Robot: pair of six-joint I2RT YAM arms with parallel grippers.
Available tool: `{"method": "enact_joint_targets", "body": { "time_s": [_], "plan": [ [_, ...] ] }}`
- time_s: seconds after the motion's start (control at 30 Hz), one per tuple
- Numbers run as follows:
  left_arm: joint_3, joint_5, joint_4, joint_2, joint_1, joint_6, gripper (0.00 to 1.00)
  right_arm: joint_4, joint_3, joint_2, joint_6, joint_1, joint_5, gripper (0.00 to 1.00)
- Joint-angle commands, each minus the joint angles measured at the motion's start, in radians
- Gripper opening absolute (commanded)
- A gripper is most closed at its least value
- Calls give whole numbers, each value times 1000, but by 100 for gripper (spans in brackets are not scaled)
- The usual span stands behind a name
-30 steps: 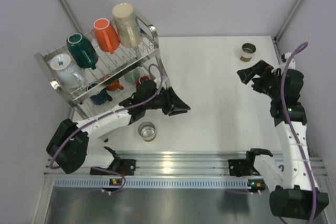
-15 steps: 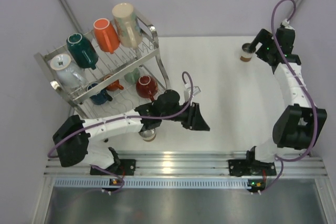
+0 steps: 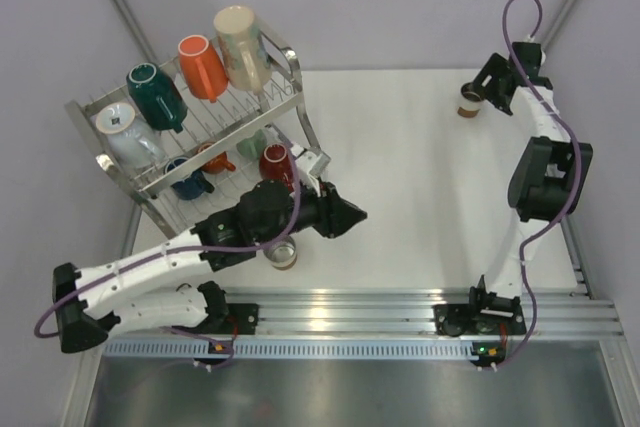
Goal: Load the cups into the dish rack
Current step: Grab a cup with the right arm
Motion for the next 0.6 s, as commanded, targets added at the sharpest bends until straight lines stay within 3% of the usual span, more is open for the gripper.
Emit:
{"method": "enact_joint_targets", "body": {
  "time_s": [0.0, 0.2, 0.37, 0.47, 0.57],
  "plan": [
    [-14, -204, -54, -110, -3, 43, 40, -2, 75, 41, 9, -12, 28, 80],
    [-79, -359, -93, -271, -2, 6, 41, 56, 75, 128, 23, -11, 23, 55],
    [-100, -378, -94, -337, -2, -5, 42, 87, 49, 152, 21, -11, 22, 53],
    [-100, -392, -103, -356, -2, -12, 42, 96, 36, 161, 34, -11, 3, 40],
    [-102, -395, -112, -364, -2, -23, 42, 99, 28, 153, 34, -14, -24, 37]
  ]
}}
